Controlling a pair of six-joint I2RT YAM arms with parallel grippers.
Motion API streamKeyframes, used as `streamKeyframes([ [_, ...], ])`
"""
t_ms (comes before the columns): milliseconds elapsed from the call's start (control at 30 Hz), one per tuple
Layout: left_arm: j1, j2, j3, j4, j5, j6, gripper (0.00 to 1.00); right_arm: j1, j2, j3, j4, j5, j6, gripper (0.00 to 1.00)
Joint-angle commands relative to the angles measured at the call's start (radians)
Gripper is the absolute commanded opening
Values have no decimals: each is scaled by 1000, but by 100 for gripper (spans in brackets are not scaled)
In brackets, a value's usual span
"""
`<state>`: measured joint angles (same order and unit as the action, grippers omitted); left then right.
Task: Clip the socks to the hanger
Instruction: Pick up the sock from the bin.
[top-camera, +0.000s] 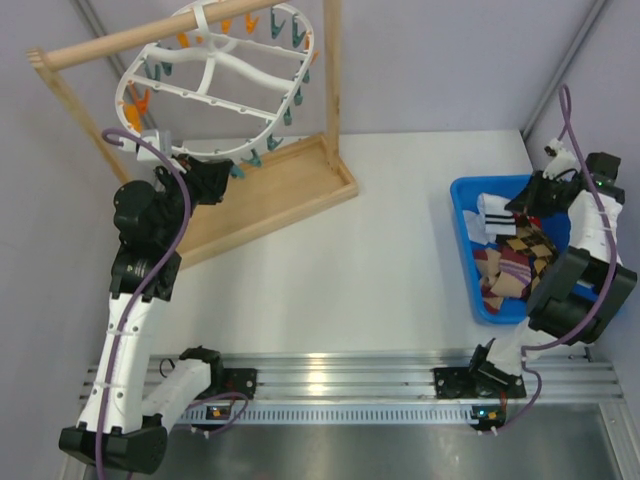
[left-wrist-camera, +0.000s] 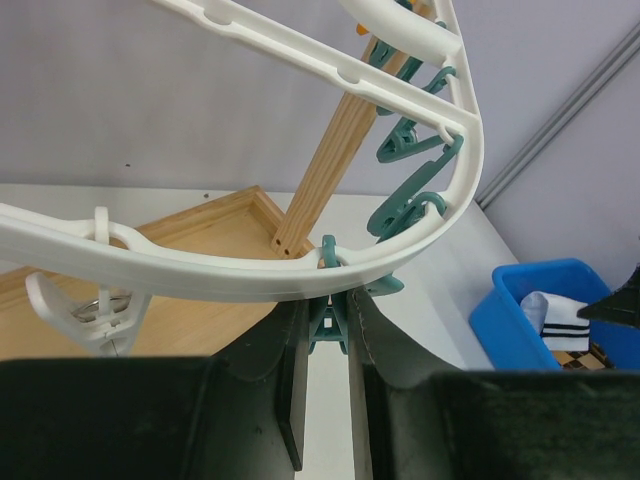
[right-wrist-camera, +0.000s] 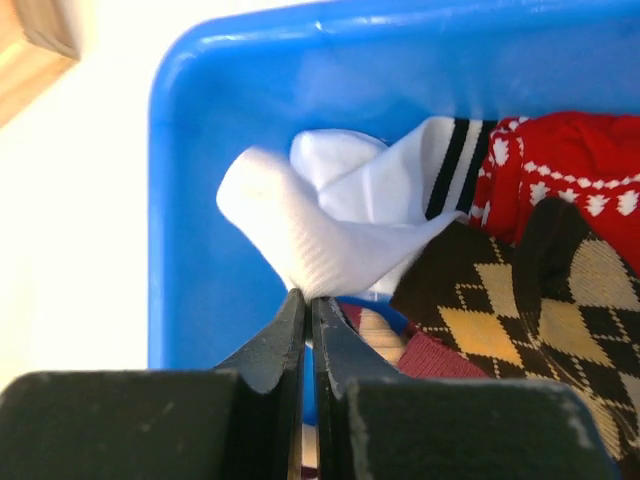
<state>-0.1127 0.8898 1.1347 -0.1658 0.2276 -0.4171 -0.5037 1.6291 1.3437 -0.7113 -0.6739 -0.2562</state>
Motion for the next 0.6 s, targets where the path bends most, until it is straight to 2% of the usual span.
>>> streamKeyframes([
  [0,2,-22,-7,60,10,1,0,-25,-54,72,-71,-99,35,0],
  [133,2,-22,-6,58,12,1,0,-52,-86,130,-105,-95,14,0],
  [300,2,-22,-4,58,12,-3,0,-120,-101,192,-226,-90,23,0],
  [467,2,-23,-3,51,7,-3,0,-234,-233,114,-156,-20,156,0],
  [567,2,-23,-6,48,7,-3,0,-254,-331,46,-64,19,250,0],
])
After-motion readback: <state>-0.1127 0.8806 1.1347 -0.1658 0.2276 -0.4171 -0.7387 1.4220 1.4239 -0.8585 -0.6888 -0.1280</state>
